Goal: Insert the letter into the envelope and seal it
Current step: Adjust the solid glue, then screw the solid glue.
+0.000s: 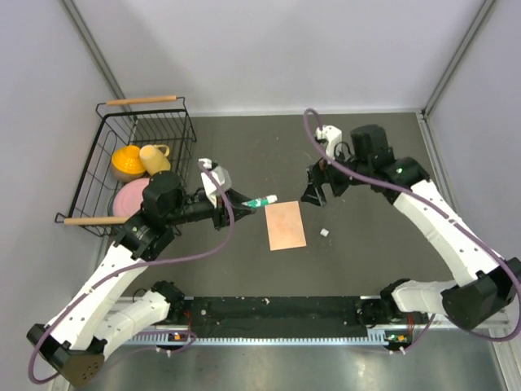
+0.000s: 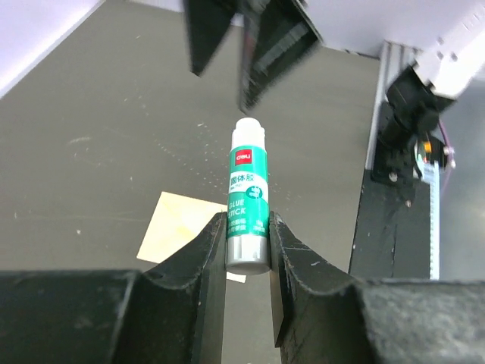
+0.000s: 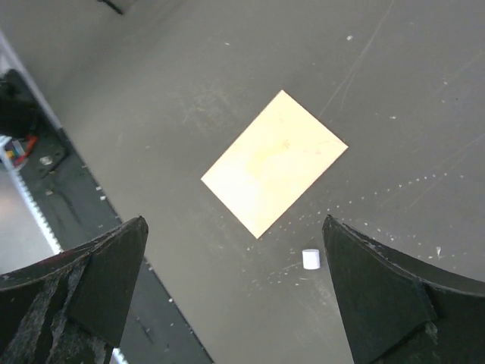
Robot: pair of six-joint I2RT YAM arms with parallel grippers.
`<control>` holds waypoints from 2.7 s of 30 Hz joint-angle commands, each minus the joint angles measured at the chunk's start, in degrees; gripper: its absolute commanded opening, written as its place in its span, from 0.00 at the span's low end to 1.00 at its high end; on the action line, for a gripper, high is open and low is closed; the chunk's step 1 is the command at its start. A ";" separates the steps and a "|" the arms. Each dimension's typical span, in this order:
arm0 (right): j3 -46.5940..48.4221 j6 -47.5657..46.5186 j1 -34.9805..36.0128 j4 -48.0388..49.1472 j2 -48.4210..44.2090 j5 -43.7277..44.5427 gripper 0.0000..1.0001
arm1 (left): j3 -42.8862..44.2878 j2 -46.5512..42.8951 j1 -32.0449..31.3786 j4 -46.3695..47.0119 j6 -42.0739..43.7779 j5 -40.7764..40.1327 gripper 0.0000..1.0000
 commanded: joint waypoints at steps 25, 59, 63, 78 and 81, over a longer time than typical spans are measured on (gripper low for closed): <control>15.97 -0.53 13.05 -10.80 19.69 -44.54 0.72 | -1.17 -3.05 -14.73 -6.01 59.89 -3.18 0.00; 15.97 -0.88 13.14 -11.32 18.73 -49.64 0.00 | -3.82 -9.38 -14.64 -8.38 63.41 1.57 0.21; 16.32 -2.28 13.23 -11.67 18.21 -47.54 0.00 | -2.85 -8.59 -14.64 -8.55 59.56 2.45 0.07; 13.72 -37.78 21.64 -2.38 1.63 -6.42 0.00 | -4.15 11.69 5.93 25.52 -51.11 24.14 0.00; 6.32 -44.02 27.26 7.46 -2.52 4.56 0.00 | -9.78 12.94 6.54 35.96 -67.78 22.67 0.00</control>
